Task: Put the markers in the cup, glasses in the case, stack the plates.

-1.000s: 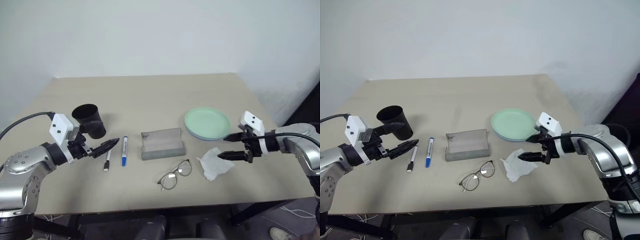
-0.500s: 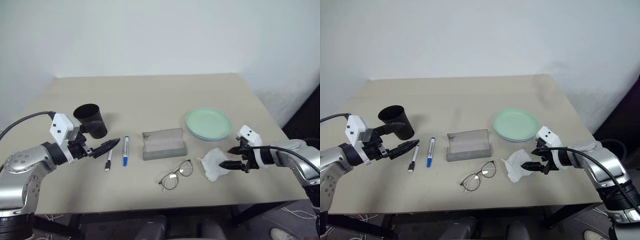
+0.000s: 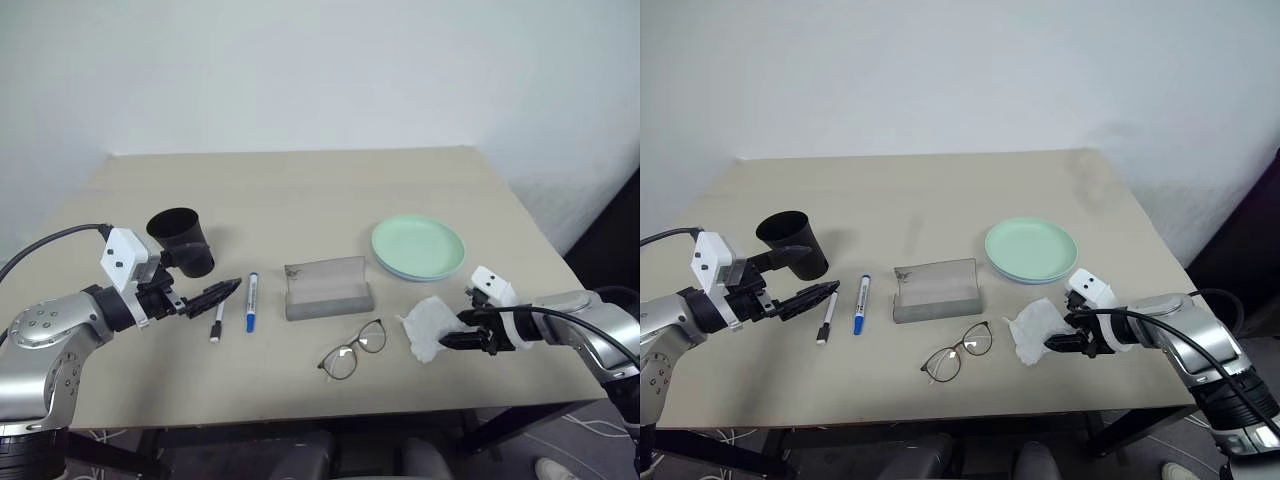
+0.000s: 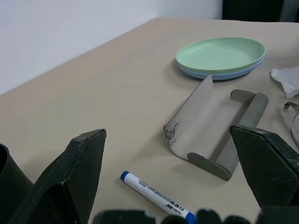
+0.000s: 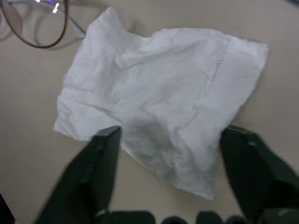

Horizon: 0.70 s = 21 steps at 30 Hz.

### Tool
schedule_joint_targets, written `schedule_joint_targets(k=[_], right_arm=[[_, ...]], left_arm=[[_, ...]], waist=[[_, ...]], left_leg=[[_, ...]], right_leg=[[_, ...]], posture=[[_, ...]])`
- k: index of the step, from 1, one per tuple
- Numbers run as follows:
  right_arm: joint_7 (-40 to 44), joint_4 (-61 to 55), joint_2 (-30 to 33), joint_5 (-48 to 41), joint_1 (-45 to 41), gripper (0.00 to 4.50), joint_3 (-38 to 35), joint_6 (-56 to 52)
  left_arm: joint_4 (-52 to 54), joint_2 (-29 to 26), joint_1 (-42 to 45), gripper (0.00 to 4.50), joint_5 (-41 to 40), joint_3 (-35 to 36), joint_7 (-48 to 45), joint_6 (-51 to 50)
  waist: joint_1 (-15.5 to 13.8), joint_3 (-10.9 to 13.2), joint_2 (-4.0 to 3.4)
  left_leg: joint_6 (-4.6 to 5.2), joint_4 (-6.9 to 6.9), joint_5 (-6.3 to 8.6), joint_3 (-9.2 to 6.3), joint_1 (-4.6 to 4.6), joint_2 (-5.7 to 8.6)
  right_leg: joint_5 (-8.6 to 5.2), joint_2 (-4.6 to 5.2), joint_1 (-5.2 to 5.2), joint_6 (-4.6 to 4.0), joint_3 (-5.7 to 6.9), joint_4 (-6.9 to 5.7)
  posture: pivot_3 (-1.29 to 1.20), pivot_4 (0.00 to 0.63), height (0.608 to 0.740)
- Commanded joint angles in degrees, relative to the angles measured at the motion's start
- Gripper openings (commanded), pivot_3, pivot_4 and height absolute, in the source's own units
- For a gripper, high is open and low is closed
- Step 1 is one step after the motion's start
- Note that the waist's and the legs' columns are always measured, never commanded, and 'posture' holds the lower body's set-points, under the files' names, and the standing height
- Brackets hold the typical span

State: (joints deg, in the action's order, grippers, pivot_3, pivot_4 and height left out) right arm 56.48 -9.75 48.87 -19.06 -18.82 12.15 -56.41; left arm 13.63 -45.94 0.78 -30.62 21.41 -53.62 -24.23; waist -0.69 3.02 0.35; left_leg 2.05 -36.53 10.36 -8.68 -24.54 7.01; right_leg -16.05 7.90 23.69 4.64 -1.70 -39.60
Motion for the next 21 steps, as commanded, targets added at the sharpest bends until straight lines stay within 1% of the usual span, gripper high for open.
schedule_joint_targets(k=[1,5,7,15,18,21], right_arm=[[0.1,-1.6,0.7,-0.1,-0.5,2.09,-0.8,1.7],[0.1,-1.8,0.7,0.1,-1.0,0.77,-0.7,2.7],[0.2,-2.0,0.7,0.1,-1.3,0.03,-0.6,3.2],[1.7,-2.1,0.5,-0.4,-4.7,0.03,-1.2,6.0],[3.9,-2.1,0.2,-3.2,-7.3,0.03,-3.6,6.2],[4.6,0.1,-1.7,-6.8,-11.7,0.03,-6.7,4.8]], left_arm=[[1.7,-0.5,0.7,4.50,-1.0,1.5,0.2,0.5],[1.4,-0.5,0.9,4.50,-0.9,1.4,0.1,0.6],[1.5,-0.5,0.9,4.50,-0.9,1.4,0.1,0.7],[0.9,-0.4,1.2,4.50,-0.7,1.1,0.0,1.1],[1.1,-0.3,1.1,4.50,-0.6,1.1,0.1,1.2],[0.9,-0.2,1.2,4.50,-0.5,1.0,0.1,1.4]], waist=[[0.0,0.0,0.00],[0.0,0.0,0.00],[0.0,0.0,0.00],[0.0,0.0,0.00],[0.0,0.0,0.00],[0.0,0.0,0.00]], left_leg=[[0.00,0.00,0.00,0.00,0.00,0.00],[0.00,0.00,0.00,0.00,0.00,0.00],[0.00,0.00,0.00,0.00,0.00,0.00],[0.00,0.00,0.00,0.00,0.00,0.00],[0.00,0.01,0.00,0.00,0.00,0.00],[0.00,0.00,0.00,0.01,0.00,-0.01]], right_leg=[[0.00,0.00,0.00,0.00,0.00,0.00],[0.00,0.00,0.00,0.00,0.00,0.00],[0.00,0.00,0.00,0.00,0.00,0.00],[0.00,0.00,0.00,0.00,0.00,0.00],[0.00,0.00,0.00,0.01,0.00,0.00],[0.00,0.00,0.00,0.01,0.00,0.00]], posture=[[0.00,0.000,0.683],[0.00,0.000,0.683],[0.00,0.000,0.683],[0.00,0.000,0.683],[0.00,0.000,0.683],[0.00,0.000,0.683]])
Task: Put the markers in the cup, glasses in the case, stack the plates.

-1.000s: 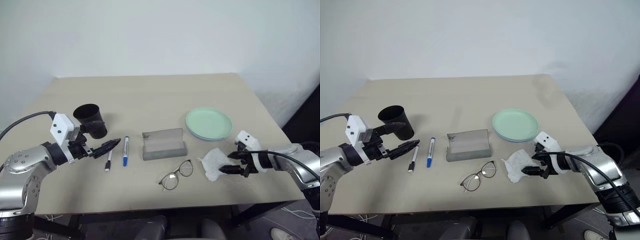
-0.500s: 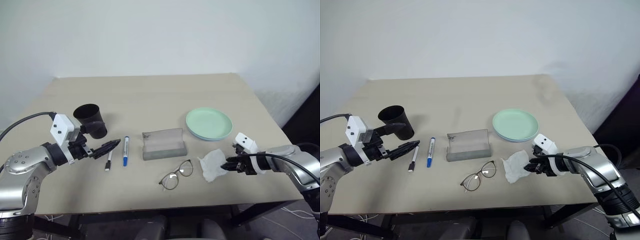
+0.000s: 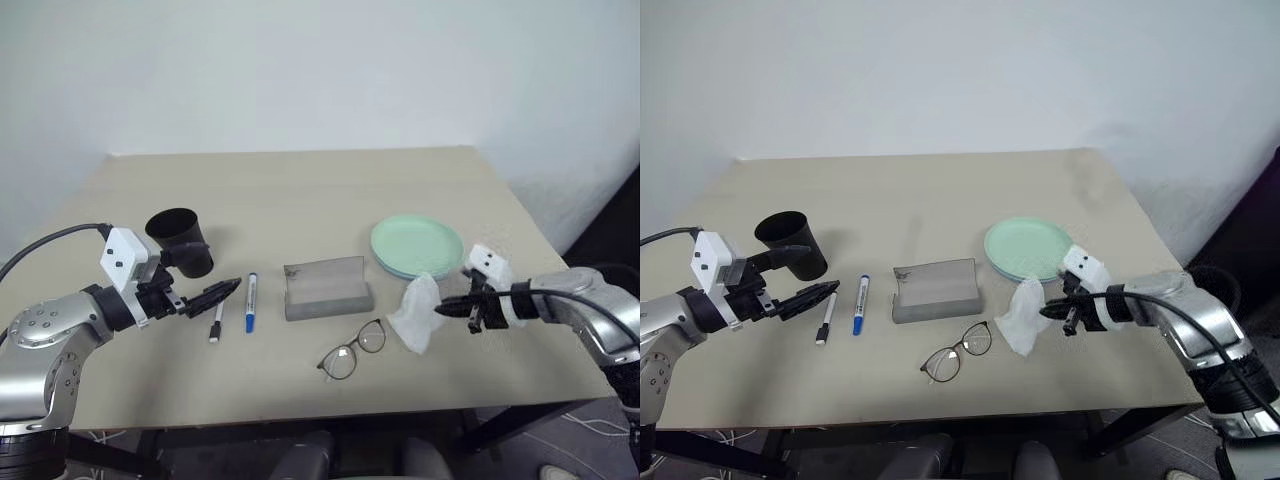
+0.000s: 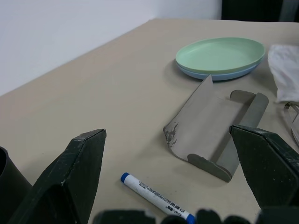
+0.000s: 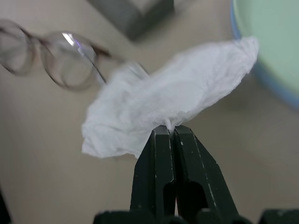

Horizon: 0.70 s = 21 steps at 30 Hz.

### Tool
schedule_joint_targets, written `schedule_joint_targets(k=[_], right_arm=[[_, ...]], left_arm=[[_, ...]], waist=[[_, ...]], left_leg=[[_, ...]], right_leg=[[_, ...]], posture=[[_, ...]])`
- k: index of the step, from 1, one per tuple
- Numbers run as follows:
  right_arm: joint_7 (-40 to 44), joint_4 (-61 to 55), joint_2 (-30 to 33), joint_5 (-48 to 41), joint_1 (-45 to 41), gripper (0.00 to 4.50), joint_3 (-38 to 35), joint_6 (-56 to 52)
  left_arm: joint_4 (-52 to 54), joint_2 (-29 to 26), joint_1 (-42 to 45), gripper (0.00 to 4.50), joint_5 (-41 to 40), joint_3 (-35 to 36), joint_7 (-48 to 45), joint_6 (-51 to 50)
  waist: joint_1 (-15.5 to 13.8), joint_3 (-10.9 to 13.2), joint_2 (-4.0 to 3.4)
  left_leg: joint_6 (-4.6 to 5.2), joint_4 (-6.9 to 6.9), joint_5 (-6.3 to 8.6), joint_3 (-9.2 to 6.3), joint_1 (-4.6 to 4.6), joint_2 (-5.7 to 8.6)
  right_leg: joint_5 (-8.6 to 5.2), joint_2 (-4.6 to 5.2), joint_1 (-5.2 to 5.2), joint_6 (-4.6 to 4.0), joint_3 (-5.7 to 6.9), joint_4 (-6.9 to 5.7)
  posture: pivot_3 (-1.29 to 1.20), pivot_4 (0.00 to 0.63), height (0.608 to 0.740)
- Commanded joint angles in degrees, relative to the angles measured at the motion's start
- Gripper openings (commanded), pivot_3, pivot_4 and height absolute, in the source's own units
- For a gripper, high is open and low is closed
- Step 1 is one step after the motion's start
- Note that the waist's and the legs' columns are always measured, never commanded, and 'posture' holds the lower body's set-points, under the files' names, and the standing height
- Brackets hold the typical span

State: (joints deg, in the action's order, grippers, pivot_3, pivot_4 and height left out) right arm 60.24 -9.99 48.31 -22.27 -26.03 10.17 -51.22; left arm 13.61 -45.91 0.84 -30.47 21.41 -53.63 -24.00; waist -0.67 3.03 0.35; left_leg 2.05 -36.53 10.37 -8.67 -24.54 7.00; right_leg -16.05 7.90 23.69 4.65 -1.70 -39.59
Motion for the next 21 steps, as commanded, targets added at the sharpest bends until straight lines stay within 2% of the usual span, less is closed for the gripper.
schedule_joint_targets(k=[1,5,8,13,20,21], right_arm=[[0.0,2.3,-2.1,-3.6,-6.5,0.03,-5.2,-0.3],[-4.9,10.3,-5.7,-0.6,-12.8,0.03,-5.0,0.6],[-14.5,23.5,-11.3,5.3,-19.3,0.03,-4.2,2.7],[-21.8,36.8,-16.1,11.1,-23.6,0.03,-3.7,7.7],[-23.4,43.5,-18.8,15.3,-25.1,0.03,-2.7,12.4],[-23.3,44.0,-19.0,15.6,-25.2,0.20,-2.6,12.8]], left_arm=[[0.9,-0.2,1.2,4.50,-0.6,0.9,0.1,1.2],[0.6,-0.2,1.4,4.50,-0.4,0.8,0.1,1.5],[0.5,-0.1,1.6,4.50,-0.3,0.7,0.2,1.6],[1.2,-0.1,1.0,4.50,-0.5,1.1,0.4,1.6],[2.1,-0.4,-0.5,4.50,-0.7,2.4,0.5,1.5],[2.2,-0.4,-0.5,4.50,-0.7,2.5,0.5,1.5]], waist=[[0.0,0.0,0.00],[0.0,0.0,0.06],[0.0,0.0,0.06],[0.0,0.0,0.06],[0.5,0.0,0.01],[0.5,0.0,0.01]], left_leg=[[0.00,0.01,0.00,0.00,0.00,0.00],[0.00,0.00,0.00,0.02,0.05,-0.03],[0.00,-0.01,0.00,0.03,0.06,-0.03],[0.00,0.01,-0.01,0.05,0.04,-0.01],[-0.01,0.11,-0.02,0.14,0.03,-0.02],[-0.01,0.13,-0.02,0.14,0.03,-0.02]], right_leg=[[0.00,0.00,0.00,0.00,0.00,0.00],[0.01,0.00,0.03,0.00,0.06,0.00],[0.03,-0.01,0.03,-0.03,0.08,-0.01],[0.29,-0.07,0.10,-0.15,0.08,-0.01],[0.33,-0.15,0.29,-0.16,-0.10,-0.07],[0.33,-0.16,0.29,-0.16,-0.10,-0.07]], posture=[[0.00,0.000,0.683],[0.00,0.000,0.683],[0.00,0.000,0.683],[0.00,0.000,0.683],[0.00,0.000,0.683],[0.00,0.000,0.683]])
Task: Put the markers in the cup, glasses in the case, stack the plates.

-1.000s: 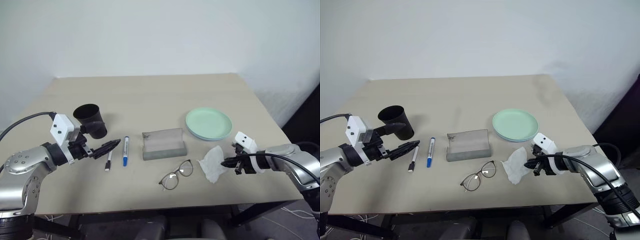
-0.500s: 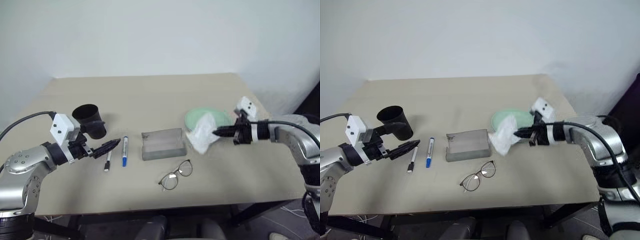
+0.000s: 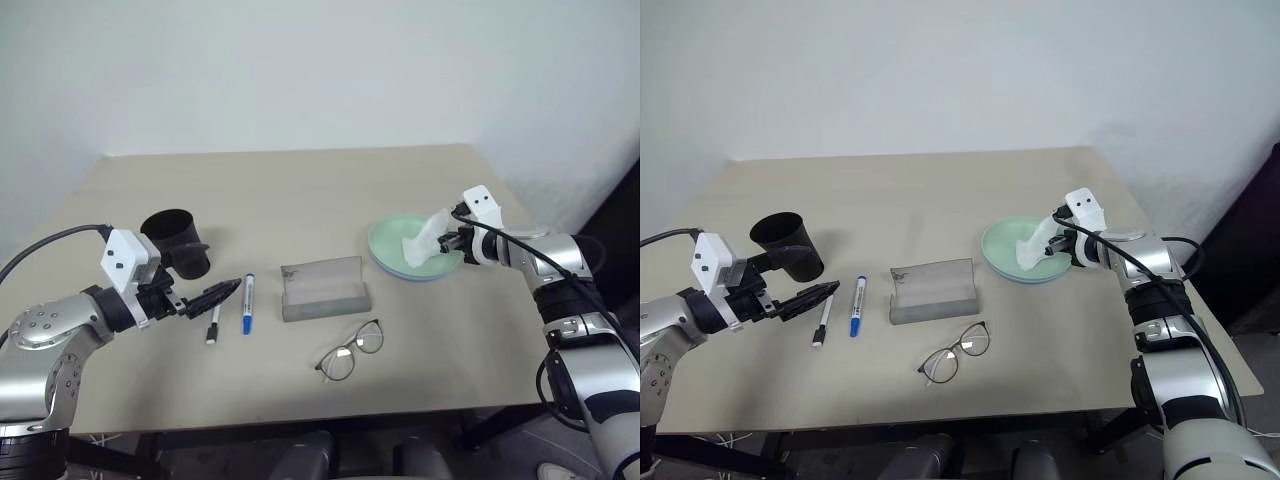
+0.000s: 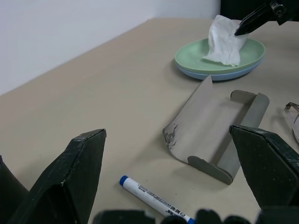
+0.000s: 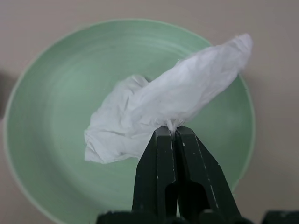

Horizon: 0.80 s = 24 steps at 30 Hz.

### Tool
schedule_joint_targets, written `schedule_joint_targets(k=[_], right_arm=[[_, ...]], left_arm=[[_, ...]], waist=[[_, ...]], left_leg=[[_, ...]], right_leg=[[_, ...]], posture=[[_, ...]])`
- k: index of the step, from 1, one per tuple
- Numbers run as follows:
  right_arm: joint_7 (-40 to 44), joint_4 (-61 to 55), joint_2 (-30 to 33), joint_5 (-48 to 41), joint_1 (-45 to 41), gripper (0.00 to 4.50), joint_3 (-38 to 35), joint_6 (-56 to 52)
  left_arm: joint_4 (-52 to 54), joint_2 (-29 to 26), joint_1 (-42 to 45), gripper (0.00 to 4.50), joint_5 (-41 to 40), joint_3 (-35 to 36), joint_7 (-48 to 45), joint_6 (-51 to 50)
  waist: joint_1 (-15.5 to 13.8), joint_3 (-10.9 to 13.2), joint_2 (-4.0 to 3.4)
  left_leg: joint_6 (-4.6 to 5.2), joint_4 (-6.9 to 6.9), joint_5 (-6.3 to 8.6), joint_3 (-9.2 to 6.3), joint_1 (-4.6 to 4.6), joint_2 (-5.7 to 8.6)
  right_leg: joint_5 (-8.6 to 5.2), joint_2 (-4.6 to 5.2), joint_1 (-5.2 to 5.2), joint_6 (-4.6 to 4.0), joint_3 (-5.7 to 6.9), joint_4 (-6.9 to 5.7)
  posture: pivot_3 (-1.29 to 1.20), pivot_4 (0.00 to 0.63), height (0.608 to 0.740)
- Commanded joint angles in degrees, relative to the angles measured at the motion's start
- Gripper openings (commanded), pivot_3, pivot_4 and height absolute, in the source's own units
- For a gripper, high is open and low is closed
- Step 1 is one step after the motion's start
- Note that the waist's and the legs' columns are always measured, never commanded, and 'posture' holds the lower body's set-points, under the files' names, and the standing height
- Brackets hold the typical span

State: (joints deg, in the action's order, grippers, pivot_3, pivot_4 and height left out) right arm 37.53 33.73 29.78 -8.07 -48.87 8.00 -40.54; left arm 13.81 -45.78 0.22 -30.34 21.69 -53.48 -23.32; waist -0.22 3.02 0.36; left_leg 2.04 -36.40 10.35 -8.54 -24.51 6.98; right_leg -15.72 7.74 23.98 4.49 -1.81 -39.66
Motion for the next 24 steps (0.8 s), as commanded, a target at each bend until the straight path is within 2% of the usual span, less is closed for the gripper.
schedule_joint_targets(k=[1,2,10,13,18,24], right_arm=[[-0.6,0.6,-0.7,1.7,-2.5,0.42,-0.4,2.4],[-0.4,1.0,-0.8,2.2,-2.6,0.55,-0.3,2.8],[1.6,0.0,0.1,3.7,-2.7,3.25,0.0,4.9],[8.3,-4.4,3.7,3.0,-1.9,4.39,0.2,7.0],[23.8,-15.1,11.1,-3.0,1.2,4.48,-1.9,11.0],[34.7,-18.6,16.5,-8.2,1.8,4.48,-4.5,11.1]], left_arm=[[2.0,-0.6,0.0,4.50,-0.9,2.2,0.4,0.8],[2.1,-0.6,0.0,4.50,-0.9,2.3,0.4,0.7],[2.2,-0.8,0.1,4.50,-0.9,2.6,0.4,0.5],[2.3,-0.8,0.4,4.50,-1.0,2.1,0.3,0.1],[3.2,-0.5,0.7,4.50,-1.1,0.2,-0.1,-0.6],[3.8,-0.5,3.8,4.50,-0.6,-4.8,-0.9,-1.6]], waist=[[0.1,0.0,0.00],[0.1,0.0,0.00],[0.1,0.0,-0.01],[0.0,0.0,-0.05],[0.0,0.0,-0.08],[0.0,0.0,-0.07]], left_leg=[[0.00,0.01,0.00,0.00,0.00,0.00],[0.00,0.01,0.00,0.00,0.00,0.00],[0.00,0.00,0.00,0.00,0.01,0.00],[0.00,0.00,0.00,0.00,0.00,0.00],[0.00,-0.02,0.00,0.00,-0.03,0.01],[0.01,-0.10,0.01,0.04,-0.01,-0.04]], right_leg=[[0.00,0.00,0.00,0.00,0.00,0.00],[0.00,-0.01,0.00,0.00,-0.01,0.00],[0.00,-0.04,0.01,0.00,-0.04,0.00],[0.00,-0.04,0.01,0.00,-0.04,0.00],[-0.03,0.00,0.00,0.07,-0.03,0.01],[-0.17,0.03,-0.08,0.29,-0.01,0.01]], posture=[[0.00,0.000,0.683],[0.00,0.000,0.683],[0.00,0.000,0.683],[0.00,0.000,0.683],[0.00,0.000,0.683],[0.00,0.000,0.683]])
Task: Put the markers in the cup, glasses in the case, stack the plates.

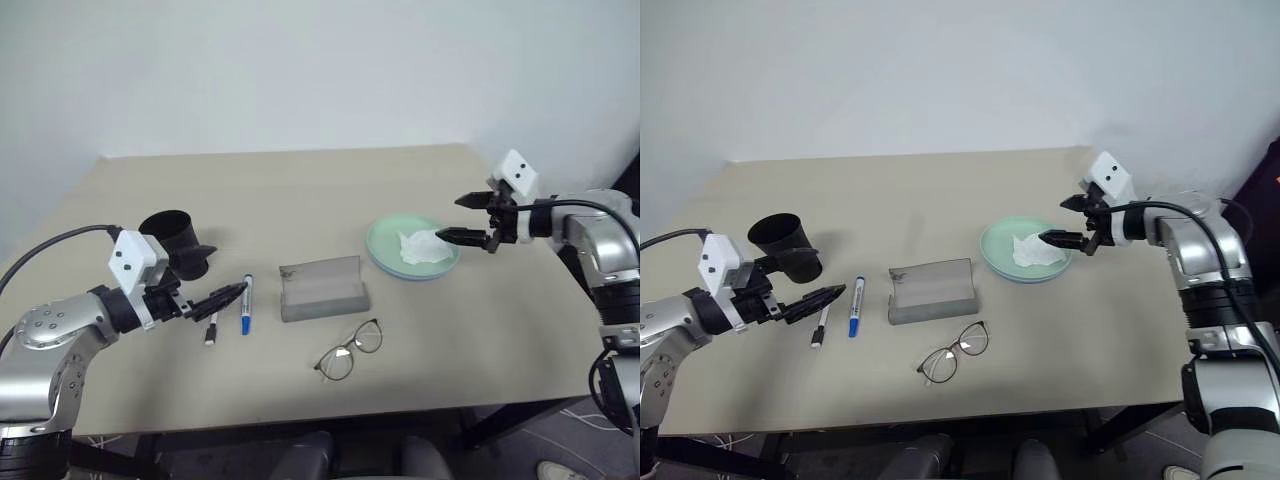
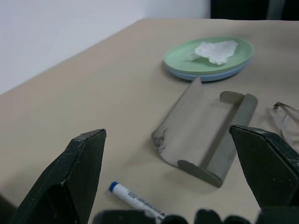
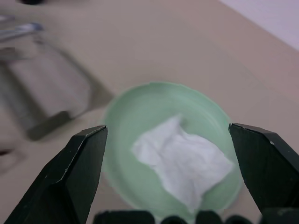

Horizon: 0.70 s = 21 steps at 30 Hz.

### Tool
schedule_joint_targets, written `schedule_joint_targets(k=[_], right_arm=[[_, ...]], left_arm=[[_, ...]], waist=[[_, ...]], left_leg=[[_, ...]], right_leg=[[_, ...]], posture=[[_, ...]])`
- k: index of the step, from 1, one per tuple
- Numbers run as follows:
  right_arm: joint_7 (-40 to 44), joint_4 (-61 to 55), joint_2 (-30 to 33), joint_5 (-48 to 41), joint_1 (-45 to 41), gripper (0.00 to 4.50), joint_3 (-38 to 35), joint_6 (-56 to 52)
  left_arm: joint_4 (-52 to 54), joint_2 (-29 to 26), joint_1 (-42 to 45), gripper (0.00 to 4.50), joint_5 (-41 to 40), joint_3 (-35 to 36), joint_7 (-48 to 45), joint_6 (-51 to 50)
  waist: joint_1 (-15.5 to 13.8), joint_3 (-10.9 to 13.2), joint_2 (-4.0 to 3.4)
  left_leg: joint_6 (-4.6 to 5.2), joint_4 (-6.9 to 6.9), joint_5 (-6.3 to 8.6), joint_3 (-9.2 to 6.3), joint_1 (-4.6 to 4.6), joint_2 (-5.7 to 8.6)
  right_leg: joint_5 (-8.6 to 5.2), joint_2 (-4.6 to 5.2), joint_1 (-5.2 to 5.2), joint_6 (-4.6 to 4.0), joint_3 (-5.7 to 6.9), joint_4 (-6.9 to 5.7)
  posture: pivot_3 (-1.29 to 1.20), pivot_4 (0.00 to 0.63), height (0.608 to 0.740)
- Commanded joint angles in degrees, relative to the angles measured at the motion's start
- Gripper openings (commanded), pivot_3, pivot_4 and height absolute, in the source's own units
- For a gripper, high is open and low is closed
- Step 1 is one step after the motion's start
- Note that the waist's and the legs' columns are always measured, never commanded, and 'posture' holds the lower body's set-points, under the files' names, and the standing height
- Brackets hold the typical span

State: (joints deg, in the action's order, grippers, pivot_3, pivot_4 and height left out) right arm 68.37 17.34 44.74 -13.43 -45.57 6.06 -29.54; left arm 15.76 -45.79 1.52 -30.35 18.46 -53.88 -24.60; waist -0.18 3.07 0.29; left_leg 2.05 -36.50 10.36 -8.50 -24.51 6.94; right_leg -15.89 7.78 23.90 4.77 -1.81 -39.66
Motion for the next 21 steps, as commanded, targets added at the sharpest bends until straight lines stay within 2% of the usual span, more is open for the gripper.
schedule_joint_targets(k=[1,3,5,10,14,21], right_arm=[[5.8,-3.3,2.3,-3.6,-1.0,4.48,-2.6,0.5],[8.4,-5.3,3.4,-4.5,0.2,4.48,-2.6,1.4],[7.5,-5.8,3.2,-4.0,0.3,4.48,-2.8,2.7],[7.0,-8.2,2.7,-4.3,1.6,4.48,-2.6,2.8],[6.2,-10.6,2.2,-4.8,3.1,4.48,-2.5,1.6],[5.2,-13.2,2.3,-5.3,5.0,4.48,-2.7,-0.3]], left_arm=[[1.6,-0.3,3.4,4.50,-0.7,-2.6,-0.4,-0.9],[1.3,0.1,4.8,4.50,-0.3,-5.1,-0.8,-1.3],[1.4,0.4,6.5,4.50,-0.1,-7.8,-1.1,-2.2],[2.4,2.4,12.3,4.50,-0.1,-15.0,0.5,-8.3],[3.8,5.1,15.8,4.50,-3.2,-19.7,1.4,-16.5],[3.9,7.0,16.7,4.50,-3.7,-26.8,2.4,-25.7]], waist=[[-0.1,0.0,0.01],[-0.1,0.0,0.01],[-0.1,0.0,0.01],[-0.1,0.0,0.02],[-0.1,0.0,0.05],[-0.1,0.0,0.05]], left_leg=[[0.00,-0.03,0.00,0.00,0.00,0.00],[0.00,-0.04,0.00,-0.01,-0.01,0.00],[0.00,-0.04,0.00,-0.01,-0.01,0.01],[0.00,-0.06,0.00,-0.02,-0.03,0.02],[0.01,-0.08,0.00,-0.03,-0.03,0.02],[0.01,-0.11,0.00,-0.03,-0.04,0.03]], right_leg=[[0.00,0.00,-0.01,0.00,0.01,0.00],[0.00,0.02,-0.02,0.00,0.03,0.00],[0.00,0.04,-0.03,0.02,0.04,0.01],[0.01,0.06,-0.02,0.04,0.04,0.00],[0.02,0.05,-0.04,0.04,0.04,0.01],[0.02,0.05,-0.16,0.05,0.04,0.01]], posture=[[0.00,0.000,0.683],[0.00,0.000,0.683],[0.00,0.000,0.683],[0.00,0.000,0.683],[0.00,0.000,0.683],[0.00,0.000,0.683]])
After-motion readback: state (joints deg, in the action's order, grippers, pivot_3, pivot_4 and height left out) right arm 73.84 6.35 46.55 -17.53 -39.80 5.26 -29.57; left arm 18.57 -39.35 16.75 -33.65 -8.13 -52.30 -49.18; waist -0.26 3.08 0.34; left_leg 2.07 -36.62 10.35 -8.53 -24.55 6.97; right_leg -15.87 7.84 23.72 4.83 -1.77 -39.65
